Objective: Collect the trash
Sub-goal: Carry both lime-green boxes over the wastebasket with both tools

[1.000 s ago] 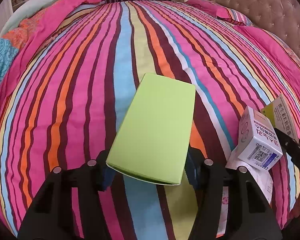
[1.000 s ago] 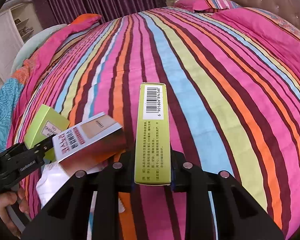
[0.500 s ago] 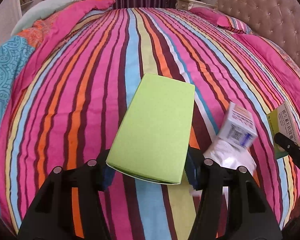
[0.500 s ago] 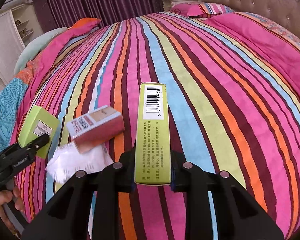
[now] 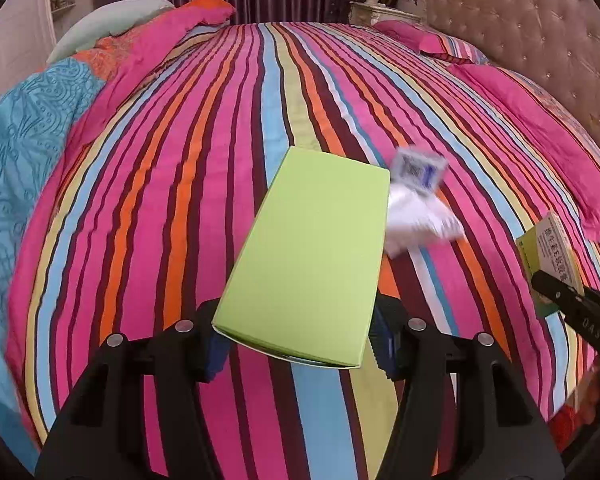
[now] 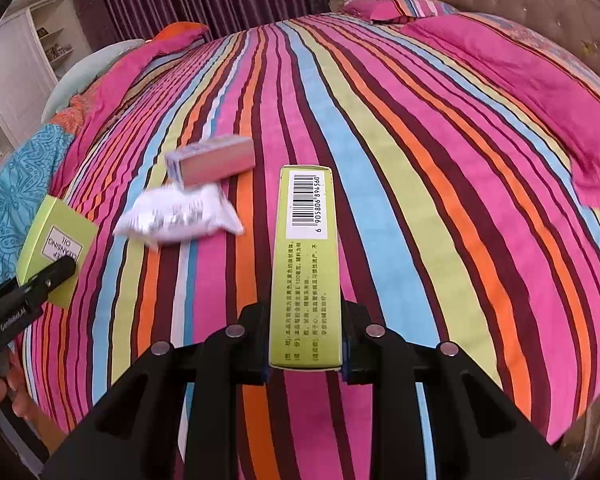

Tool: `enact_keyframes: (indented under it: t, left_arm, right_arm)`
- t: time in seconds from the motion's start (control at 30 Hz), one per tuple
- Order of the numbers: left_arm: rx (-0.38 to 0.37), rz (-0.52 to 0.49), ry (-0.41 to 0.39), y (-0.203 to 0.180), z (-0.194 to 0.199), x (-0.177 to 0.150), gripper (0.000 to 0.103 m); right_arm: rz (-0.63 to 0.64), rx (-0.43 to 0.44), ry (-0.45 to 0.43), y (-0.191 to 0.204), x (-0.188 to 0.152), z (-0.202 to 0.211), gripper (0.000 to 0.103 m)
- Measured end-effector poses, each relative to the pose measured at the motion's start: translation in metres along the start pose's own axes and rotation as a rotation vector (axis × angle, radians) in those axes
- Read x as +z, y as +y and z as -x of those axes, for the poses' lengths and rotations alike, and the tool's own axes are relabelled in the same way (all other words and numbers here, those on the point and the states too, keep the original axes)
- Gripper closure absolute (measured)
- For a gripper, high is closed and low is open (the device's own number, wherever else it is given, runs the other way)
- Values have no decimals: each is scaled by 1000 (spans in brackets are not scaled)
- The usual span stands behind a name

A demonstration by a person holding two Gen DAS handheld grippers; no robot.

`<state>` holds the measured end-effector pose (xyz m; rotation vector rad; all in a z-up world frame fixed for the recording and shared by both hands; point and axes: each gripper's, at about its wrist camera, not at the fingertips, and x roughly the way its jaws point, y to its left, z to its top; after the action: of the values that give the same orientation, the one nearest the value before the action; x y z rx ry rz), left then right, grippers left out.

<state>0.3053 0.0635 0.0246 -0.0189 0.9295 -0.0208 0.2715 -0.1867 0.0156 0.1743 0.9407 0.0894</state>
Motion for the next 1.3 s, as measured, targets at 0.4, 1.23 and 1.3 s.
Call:
enact_keyframes:
  t: [0.4, 1.23, 1.3]
  left_arm:
    - [-36, 7, -2, -6, 59, -83, 47]
    - [-85, -42, 98, -36, 115, -228, 47]
    - [-94, -42, 131, -39, 111, -242, 47]
  right_arm:
    - [7, 65, -15, 5, -59, 53, 81]
    - [32, 142, 58, 19, -182, 113, 81]
    - [47, 128, 84, 23, -192, 110, 81]
